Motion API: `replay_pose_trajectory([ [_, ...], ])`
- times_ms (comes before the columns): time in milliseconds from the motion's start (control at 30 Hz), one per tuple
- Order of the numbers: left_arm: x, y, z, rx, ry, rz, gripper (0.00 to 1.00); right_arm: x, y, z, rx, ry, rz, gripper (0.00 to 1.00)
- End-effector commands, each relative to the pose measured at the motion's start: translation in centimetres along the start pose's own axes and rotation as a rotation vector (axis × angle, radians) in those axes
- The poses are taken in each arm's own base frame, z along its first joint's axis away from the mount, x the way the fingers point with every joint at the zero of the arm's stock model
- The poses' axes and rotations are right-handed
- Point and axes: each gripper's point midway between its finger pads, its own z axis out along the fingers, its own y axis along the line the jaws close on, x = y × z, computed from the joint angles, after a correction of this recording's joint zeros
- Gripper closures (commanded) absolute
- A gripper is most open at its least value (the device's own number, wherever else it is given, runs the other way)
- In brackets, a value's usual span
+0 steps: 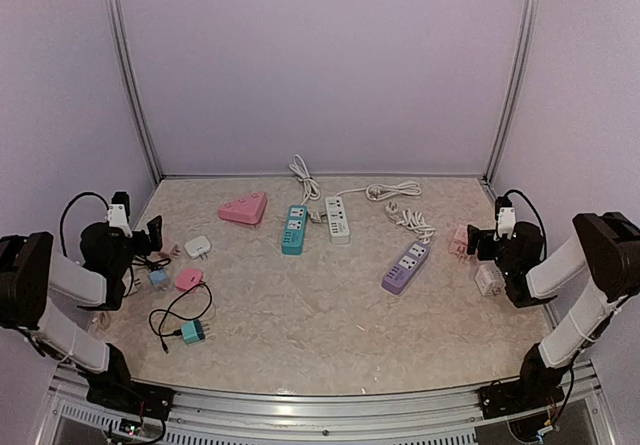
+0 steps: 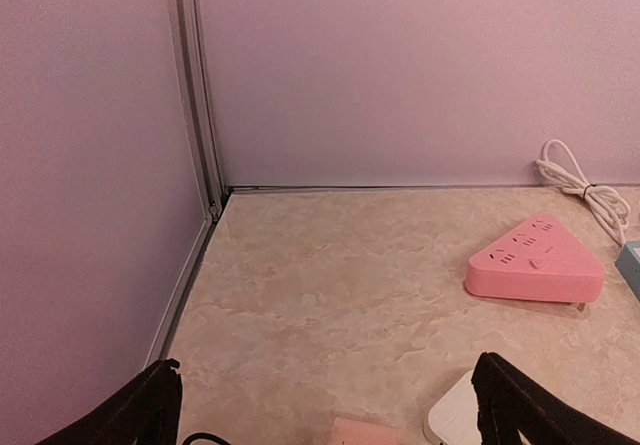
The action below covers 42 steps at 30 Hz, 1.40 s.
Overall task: Insert the plug
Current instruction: Move the socket to the center of the board.
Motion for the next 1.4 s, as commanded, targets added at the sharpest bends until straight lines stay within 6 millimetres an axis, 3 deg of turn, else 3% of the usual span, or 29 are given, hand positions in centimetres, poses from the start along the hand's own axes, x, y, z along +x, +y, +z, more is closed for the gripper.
replay_pose_trajectory([
  [0,-0.2,0.1,0.2,-0.01,-0.003,0.013,0.01,-0.7,0.0,-0.1,-0.004,-0.024,0.0,0.0],
  [200,-0.2,0.1,0.2,-0.009,-0.002,0.013,0.01,-5.5,-3.2,1.6,0.19,0.193,0.117,0.0],
  [300,-0.2,0.4,0.2,-0.018,-0.002,0.004,0.01,-7.2,-0.9,2.6,0.078,0.339,0.192,0.1],
  [367,0.0,2.2,0.4,-0.118,0.021,-0.04,0.01,-8.0,0.5,3.1,0.028,0.441,0.265,0.21],
  [433,0.1,3.4,0.4,-0.199,0.031,-0.048,0.01,-6.9,2.2,2.9,0.005,0.546,0.294,0.25],
  [667,-0.1,3.4,0.4,-0.209,0.026,-0.047,0.01,-3.2,8.2,2.4,0.058,0.748,0.095,0.27],
  [733,0.1,4.0,1.2,-0.222,0.097,-0.072,0.01,-1.9,9.9,2.6,0.055,0.81,0.058,0.29],
  [767,-0.9,4.6,1.8,-0.229,0.137,-0.09,0.01,-1.4,10.7,2.8,0.049,0.834,0.041,0.29],
  [833,-5.4,5.6,2.8,-0.231,0.159,-0.059,0.01,0.0,12.2,3.3,0.044,0.888,0.006,0.31],
  [900,-8.5,6.2,3.4,-0.234,0.193,0.008,0.01,0.6,13.3,4.4,0.05,0.914,-0.005,0.34],
  [1000,-8.9,4.7,3.8,-0.141,0.312,0.075,0.01,1.9,13.7,5.6,0.089,0.962,-0.009,0.4],
  [1167,-7.7,-0.2,2.4,0.032,0.423,0.208,0.02,4.1,13.8,7.3,0.146,0.998,-0.024,0.52],
  [1367,-6.0,-4.4,0.8,0.176,0.551,0.311,0.01,7.4,14.1,5.7,0.156,1.086,-0.03,0.56],
])
